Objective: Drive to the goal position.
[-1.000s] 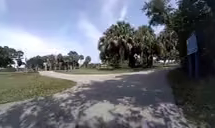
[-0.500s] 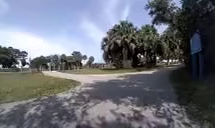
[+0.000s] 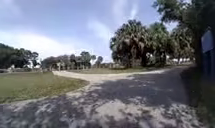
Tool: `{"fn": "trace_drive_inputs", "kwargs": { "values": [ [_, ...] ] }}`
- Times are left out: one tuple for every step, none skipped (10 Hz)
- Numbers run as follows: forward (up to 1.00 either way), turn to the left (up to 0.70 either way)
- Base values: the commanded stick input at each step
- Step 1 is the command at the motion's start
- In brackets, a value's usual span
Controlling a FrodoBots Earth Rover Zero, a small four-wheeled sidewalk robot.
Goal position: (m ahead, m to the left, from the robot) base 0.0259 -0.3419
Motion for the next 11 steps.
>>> {"fn": "trace_drive_inputs", "kwargs": {
  "values": [
    [0.00,0.70],
    [0.00,0.70],
    [0.00,0.70],
    [0.00,0.70],
    [0.00,0.70],
    [0.00,0.70],
    [0.00,0.70],
    [0.00,0.70],
    [0.00,0.70],
    [0.00,0.70],
    [0.00,0.70]
  ]
}}
